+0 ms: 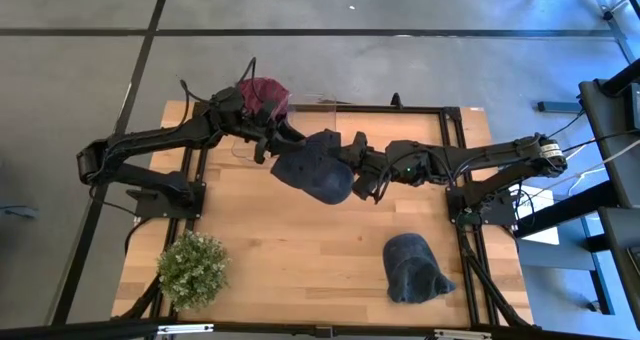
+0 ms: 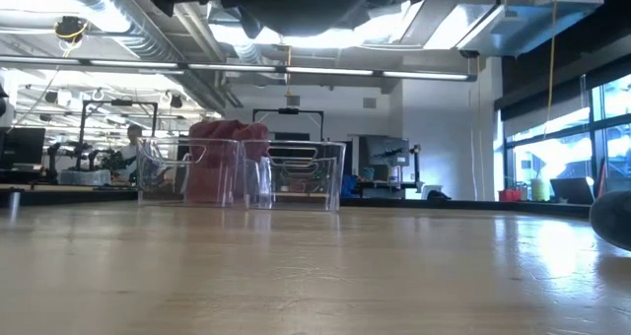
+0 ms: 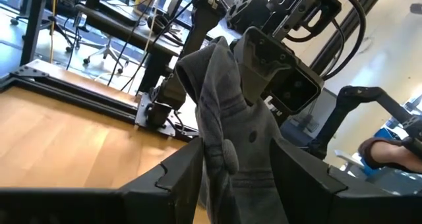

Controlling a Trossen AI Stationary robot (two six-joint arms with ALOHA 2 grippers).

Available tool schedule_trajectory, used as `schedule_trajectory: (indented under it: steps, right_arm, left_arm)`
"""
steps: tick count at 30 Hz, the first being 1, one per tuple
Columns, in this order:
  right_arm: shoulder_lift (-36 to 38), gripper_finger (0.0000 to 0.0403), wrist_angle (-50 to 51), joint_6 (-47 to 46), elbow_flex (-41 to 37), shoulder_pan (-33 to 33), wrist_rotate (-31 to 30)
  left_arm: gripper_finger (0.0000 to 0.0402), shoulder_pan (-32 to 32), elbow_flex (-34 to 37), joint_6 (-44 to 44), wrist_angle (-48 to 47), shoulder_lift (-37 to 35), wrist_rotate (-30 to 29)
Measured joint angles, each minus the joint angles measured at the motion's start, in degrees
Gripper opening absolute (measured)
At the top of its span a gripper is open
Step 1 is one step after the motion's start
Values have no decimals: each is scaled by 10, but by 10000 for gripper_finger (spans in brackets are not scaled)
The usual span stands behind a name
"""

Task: Pick & Place hat
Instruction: Put the top blue cap into the right transparent bin

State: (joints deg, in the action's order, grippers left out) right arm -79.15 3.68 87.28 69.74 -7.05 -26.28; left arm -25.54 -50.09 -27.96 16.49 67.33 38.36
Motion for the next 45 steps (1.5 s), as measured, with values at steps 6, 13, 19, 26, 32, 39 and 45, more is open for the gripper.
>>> schedule_trajectory:
  steps: [6,13,19,26,32,39,45]
  right_arm:
    - [0,14,0,-1,0,0,0]
    - [0,14,-2,-27,0,7,10]
    - [0,14,-2,-30,0,12,10]
    - [1,24,7,-30,0,12,10]
    - [1,71,4,-59,0,12,9]
    - [2,158,18,-248,0,12,-21]
    - [37,196,140,-419,0,30,-39]
  left_arm:
    - [150,-1,0,-7,0,1,0]
    - [113,-2,0,0,0,1,0]
    - [81,-2,0,3,-10,1,0]
    - [22,-2,0,41,-10,2,-1]
    - [22,-4,-1,47,-9,2,-3]
    - [22,-30,-47,51,-37,2,3]
    - [22,-63,-116,122,-166,8,1]
